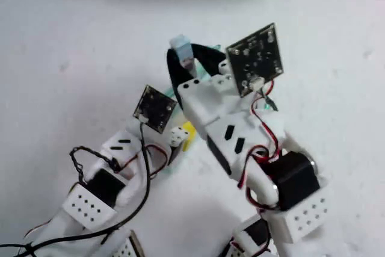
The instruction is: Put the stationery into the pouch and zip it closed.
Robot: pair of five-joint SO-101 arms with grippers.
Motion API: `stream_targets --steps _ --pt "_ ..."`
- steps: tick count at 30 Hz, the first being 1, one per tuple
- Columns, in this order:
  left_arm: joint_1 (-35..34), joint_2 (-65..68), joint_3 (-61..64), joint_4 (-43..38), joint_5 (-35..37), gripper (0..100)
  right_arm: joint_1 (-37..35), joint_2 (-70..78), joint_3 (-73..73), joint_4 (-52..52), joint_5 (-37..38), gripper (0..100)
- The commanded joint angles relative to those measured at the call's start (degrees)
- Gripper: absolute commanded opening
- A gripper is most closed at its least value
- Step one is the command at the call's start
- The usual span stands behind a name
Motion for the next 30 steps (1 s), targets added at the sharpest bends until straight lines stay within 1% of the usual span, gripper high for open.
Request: stream_targets --steps 1,8,15,17,20,22,25,30 --pt "-0.3 0.9 -2.5 0.7 0.9 18 -0.2 0.3 2.2 -2.7 0.4 1.6" --pt "-0.3 0.9 -2.5 0.6 1.0 18 0.0 0.0 8.5 -2.7 0.4 1.6" --pt "-0.3 0.9 -2.5 0.6 1.0 18 -0.5 0.0 10.6 -3.5 0.4 1.6" --pt "-0.3 0.9 -2.5 0.6 1.0 18 0.0 0.6 11.5 -5.7 0.4 1.6" --pt "-0.3 0.7 -2.5 0.9 1.0 18 0.0 0.1 15.4 -12.6 0.4 1.6" --pt "-0.3 -0.7 -2.4 1.1 1.0 18 0.0 0.1 16.9 -15.0 0.4 1.6" --pt "-0.3 -5.1 -1.7 3.2 1.0 18 0.0 0.1 16.9 -15.6 0.4 1.6" --pt "-0.3 -16.7 3.4 3.0 0.9 18 0.0 0.0 17.2 -13.9 0.4 1.6"
